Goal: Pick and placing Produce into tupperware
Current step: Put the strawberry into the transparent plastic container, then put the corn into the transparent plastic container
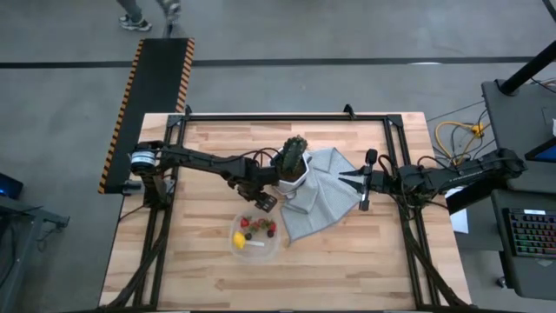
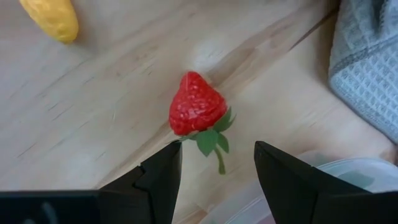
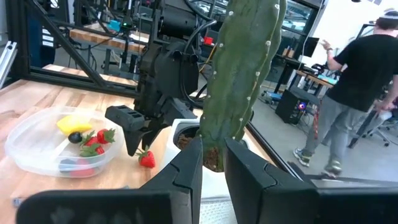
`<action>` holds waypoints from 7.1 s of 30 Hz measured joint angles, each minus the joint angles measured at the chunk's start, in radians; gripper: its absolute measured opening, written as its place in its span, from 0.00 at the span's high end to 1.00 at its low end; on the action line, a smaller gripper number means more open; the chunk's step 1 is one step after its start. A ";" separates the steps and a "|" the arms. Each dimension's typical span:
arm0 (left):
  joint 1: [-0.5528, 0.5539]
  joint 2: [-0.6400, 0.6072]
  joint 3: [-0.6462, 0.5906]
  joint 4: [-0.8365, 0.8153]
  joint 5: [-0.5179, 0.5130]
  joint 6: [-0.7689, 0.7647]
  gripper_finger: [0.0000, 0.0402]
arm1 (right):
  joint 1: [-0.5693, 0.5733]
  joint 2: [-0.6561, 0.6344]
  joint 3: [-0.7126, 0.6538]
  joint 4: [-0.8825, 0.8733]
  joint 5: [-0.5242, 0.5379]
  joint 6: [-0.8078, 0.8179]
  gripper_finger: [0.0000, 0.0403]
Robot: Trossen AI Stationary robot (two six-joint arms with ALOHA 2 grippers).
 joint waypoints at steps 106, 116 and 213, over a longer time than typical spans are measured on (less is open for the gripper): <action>-0.321 0.015 0.189 -0.202 0.095 0.061 1.00 | 0.000 0.001 0.000 0.023 -0.001 0.035 0.86; -0.322 0.002 0.189 -0.187 0.091 0.082 0.88 | 0.000 0.001 0.000 0.023 -0.001 0.035 0.86; 0.251 -0.044 -0.044 0.046 -0.185 0.046 0.40 | 0.000 0.001 0.000 -0.046 -0.003 0.061 0.86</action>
